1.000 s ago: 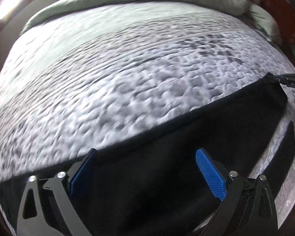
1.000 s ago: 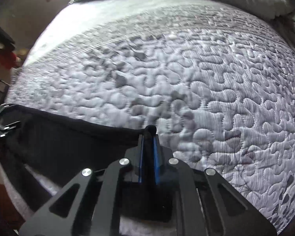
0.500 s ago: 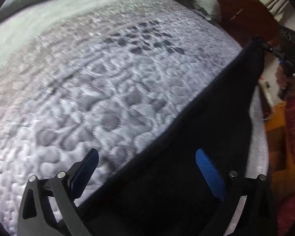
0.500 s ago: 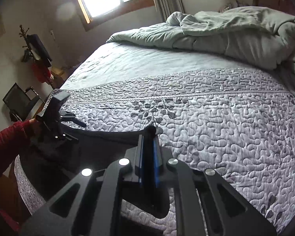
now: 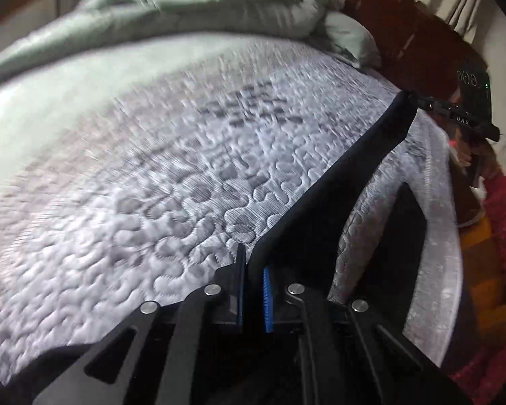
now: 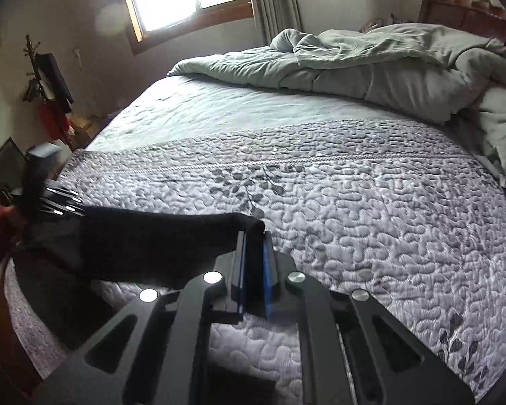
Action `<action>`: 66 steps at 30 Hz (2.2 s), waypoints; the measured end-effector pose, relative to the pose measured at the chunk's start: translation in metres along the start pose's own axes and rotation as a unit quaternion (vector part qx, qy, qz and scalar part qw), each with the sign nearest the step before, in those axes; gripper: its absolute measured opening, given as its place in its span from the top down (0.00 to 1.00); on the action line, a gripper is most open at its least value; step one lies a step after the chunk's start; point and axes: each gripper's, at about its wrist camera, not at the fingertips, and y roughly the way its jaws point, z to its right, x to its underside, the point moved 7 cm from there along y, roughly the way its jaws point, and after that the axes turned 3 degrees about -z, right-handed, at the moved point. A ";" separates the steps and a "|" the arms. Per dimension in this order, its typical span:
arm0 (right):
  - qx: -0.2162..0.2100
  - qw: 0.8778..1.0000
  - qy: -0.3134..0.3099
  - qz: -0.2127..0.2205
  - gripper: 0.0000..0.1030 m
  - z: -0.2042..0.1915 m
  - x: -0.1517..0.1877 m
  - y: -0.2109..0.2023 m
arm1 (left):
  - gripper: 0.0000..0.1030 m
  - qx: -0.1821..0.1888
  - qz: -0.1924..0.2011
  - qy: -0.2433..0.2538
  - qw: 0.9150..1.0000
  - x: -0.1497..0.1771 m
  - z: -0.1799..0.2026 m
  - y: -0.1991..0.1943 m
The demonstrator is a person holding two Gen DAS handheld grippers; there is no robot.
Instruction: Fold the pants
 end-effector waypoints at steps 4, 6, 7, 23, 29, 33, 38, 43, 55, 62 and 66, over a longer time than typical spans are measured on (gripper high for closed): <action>0.030 0.999 -0.014 -0.007 0.93 -0.011 0.047 -0.005 | 0.92 -0.115 0.019 0.045 0.992 0.042 0.065 -0.030; 0.037 0.999 -0.010 -0.012 0.93 -0.015 0.071 -0.007 | 0.92 -0.145 0.015 0.060 0.988 0.067 0.093 -0.029; 0.041 0.999 -0.006 -0.016 0.93 -0.018 0.090 -0.009 | 0.91 -0.163 0.018 0.063 0.984 0.080 0.106 -0.028; -0.018 0.985 0.147 -0.090 0.57 -0.038 0.223 -0.028 | 0.90 -0.227 -0.007 -0.019 0.974 0.182 0.151 0.048; -0.127 0.943 0.291 -0.100 0.53 -0.042 0.219 -0.007 | 0.89 -0.208 -0.014 -0.044 0.977 0.182 0.145 0.045; -0.138 0.923 0.344 -0.104 0.56 -0.036 0.212 0.017 | 0.89 -0.200 -0.022 -0.050 0.978 0.182 0.143 0.045; -0.125 0.933 0.330 -0.075 0.95 -0.038 0.182 0.011 | 0.89 -0.185 -0.023 -0.075 0.980 0.177 0.145 0.037; -0.061 0.946 0.309 -0.072 0.95 -0.040 0.182 -0.020 | 0.85 -0.205 0.000 -0.046 0.978 0.172 0.169 0.019; 0.099 0.947 0.293 -0.090 0.64 -0.042 0.204 -0.044 | 0.85 -0.198 -0.022 -0.070 0.977 0.182 0.167 0.053; 0.001 0.972 0.216 -0.091 0.60 -0.145 0.166 -0.028 | 0.85 -0.195 -0.009 -0.082 0.977 0.185 0.162 0.052; -0.064 0.962 0.220 -0.151 0.62 -0.204 0.169 0.042 | 0.85 -0.183 -0.002 -0.105 0.978 0.186 0.158 0.048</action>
